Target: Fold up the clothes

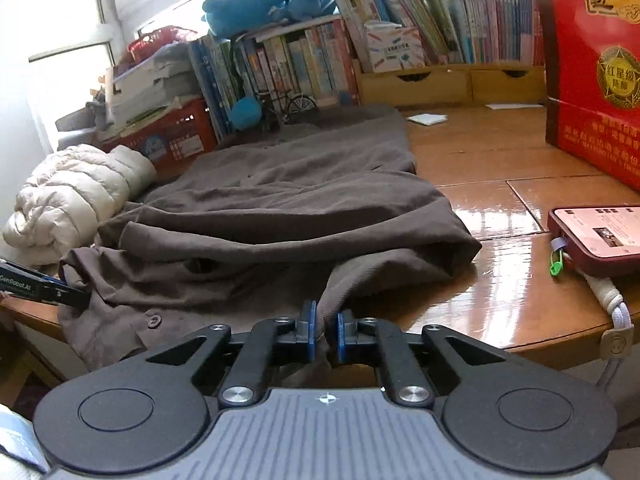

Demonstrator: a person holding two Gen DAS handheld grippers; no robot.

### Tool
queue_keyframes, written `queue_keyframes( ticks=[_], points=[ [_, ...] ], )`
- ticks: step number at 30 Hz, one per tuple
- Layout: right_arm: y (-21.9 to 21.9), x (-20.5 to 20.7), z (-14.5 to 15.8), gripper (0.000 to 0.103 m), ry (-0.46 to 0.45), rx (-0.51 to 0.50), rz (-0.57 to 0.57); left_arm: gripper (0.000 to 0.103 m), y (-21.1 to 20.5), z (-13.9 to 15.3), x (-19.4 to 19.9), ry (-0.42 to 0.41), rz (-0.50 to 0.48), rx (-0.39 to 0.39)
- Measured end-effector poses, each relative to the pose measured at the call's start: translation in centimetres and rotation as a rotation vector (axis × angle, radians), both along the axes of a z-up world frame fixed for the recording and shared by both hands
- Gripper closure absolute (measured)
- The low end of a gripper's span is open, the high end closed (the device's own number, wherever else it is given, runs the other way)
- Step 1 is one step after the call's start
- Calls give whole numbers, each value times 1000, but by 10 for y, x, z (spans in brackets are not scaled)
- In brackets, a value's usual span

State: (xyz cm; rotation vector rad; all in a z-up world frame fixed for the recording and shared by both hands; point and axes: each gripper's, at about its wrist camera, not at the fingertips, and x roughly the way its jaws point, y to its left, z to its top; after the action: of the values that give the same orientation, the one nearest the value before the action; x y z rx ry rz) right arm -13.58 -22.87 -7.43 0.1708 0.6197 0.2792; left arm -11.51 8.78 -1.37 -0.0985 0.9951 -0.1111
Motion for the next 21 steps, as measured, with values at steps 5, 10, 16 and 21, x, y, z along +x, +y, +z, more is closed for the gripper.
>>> queue_keyframes(
  ticks=[5,10,16,21],
  points=[
    [-2,-13,5,73,-38,-20,49,77,-7,0,-4,-18,-26,60],
    [8,-38,15,15,-149,-191,181,35,-11,3,-10,-53,-51,131],
    [38,-50,19,15,-299,-772,448,24,-21,14,-14,-129,-152,342],
    [54,-64,-1,16,-507,-1226,765,17,-25,23,-21,-193,-244,410]
  ],
)
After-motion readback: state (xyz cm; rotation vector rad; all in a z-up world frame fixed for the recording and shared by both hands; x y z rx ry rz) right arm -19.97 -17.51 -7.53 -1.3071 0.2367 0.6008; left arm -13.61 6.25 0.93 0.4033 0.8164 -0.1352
